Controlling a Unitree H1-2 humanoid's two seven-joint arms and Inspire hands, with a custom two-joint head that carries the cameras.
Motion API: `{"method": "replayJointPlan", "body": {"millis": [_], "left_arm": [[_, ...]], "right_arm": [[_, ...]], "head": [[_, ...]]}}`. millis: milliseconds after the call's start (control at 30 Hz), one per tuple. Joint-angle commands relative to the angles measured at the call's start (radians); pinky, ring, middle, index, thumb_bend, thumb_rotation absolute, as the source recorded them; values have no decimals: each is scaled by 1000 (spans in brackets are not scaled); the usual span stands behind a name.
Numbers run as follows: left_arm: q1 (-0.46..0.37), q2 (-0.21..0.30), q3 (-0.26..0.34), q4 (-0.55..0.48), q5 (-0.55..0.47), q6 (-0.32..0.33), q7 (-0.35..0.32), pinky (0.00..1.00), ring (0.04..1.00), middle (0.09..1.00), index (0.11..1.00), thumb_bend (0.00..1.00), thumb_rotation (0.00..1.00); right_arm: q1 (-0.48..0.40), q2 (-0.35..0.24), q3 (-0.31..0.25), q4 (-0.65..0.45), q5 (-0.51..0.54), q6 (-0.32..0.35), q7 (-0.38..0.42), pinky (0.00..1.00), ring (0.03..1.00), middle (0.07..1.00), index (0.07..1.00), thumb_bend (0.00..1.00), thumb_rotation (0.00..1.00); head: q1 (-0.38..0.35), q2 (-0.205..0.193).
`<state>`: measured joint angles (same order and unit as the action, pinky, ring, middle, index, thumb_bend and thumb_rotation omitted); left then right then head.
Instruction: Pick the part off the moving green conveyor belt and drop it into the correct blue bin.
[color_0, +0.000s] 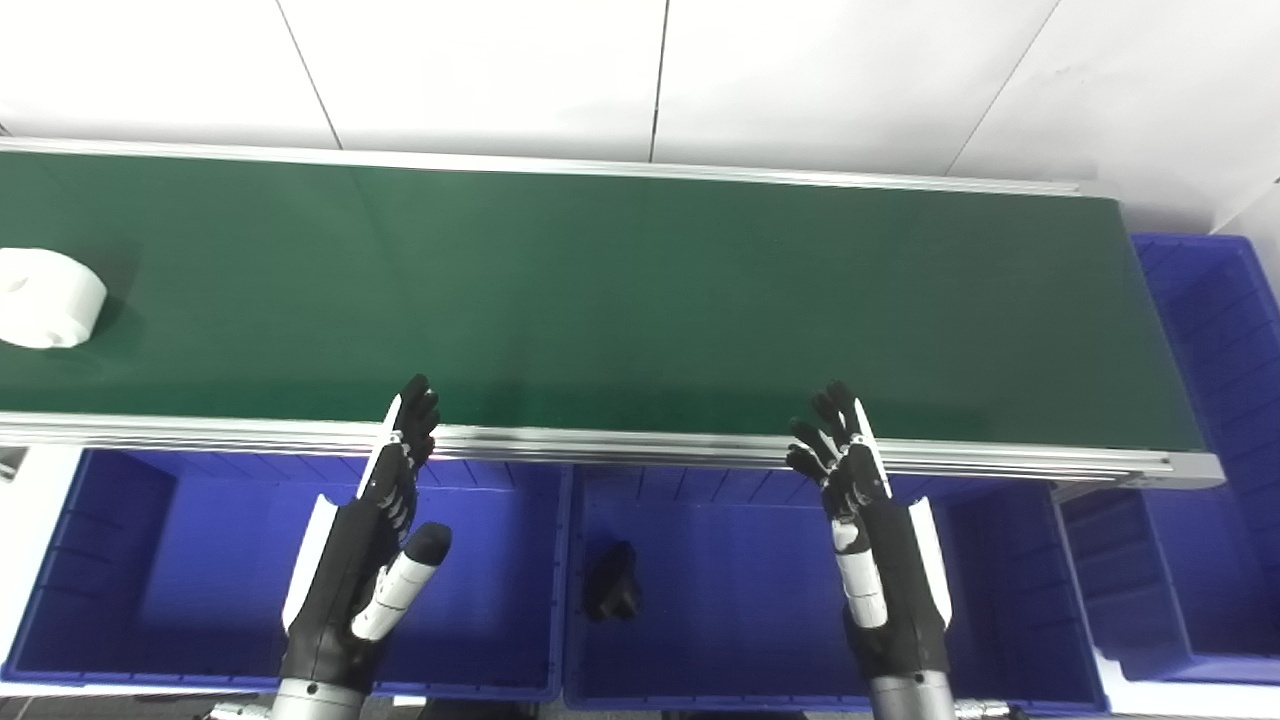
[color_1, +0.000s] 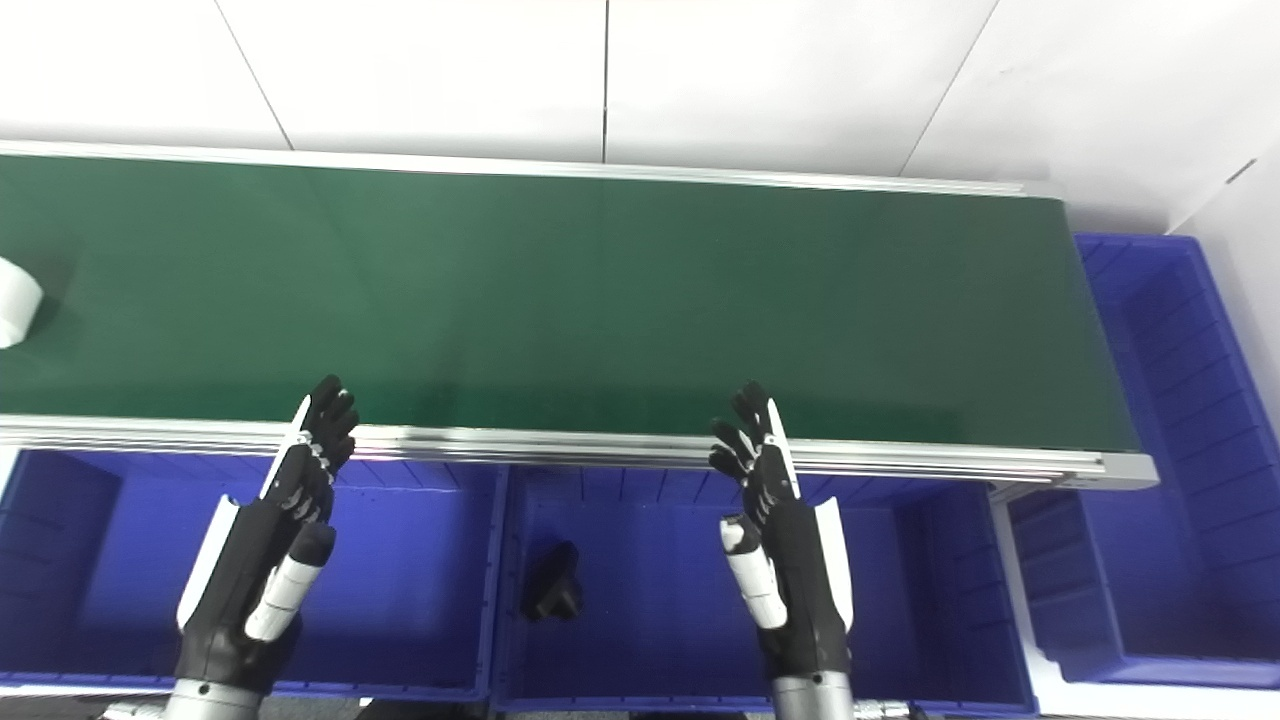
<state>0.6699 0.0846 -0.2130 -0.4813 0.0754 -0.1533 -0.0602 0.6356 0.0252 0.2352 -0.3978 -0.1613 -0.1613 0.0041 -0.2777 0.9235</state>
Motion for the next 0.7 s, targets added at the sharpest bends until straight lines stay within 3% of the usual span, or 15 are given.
{"method": "replayJointPlan", "body": {"millis": [0, 667], "left_arm": [[11, -1, -4, -33, -3, -19, -6, 1000, 992, 998, 1000, 739, 861], [7, -1, -5, -30, 5, -24, -8, 1000, 997, 997, 1000, 727, 870]], "right_arm": [[2, 0, 4, -37, 8, -1, 5, 843, 903, 964, 991, 882, 968], [-2, -2, 5, -37, 9, 7, 8, 857, 905, 966, 993, 867, 971]], "head": [[1, 0], [6, -2]]}}
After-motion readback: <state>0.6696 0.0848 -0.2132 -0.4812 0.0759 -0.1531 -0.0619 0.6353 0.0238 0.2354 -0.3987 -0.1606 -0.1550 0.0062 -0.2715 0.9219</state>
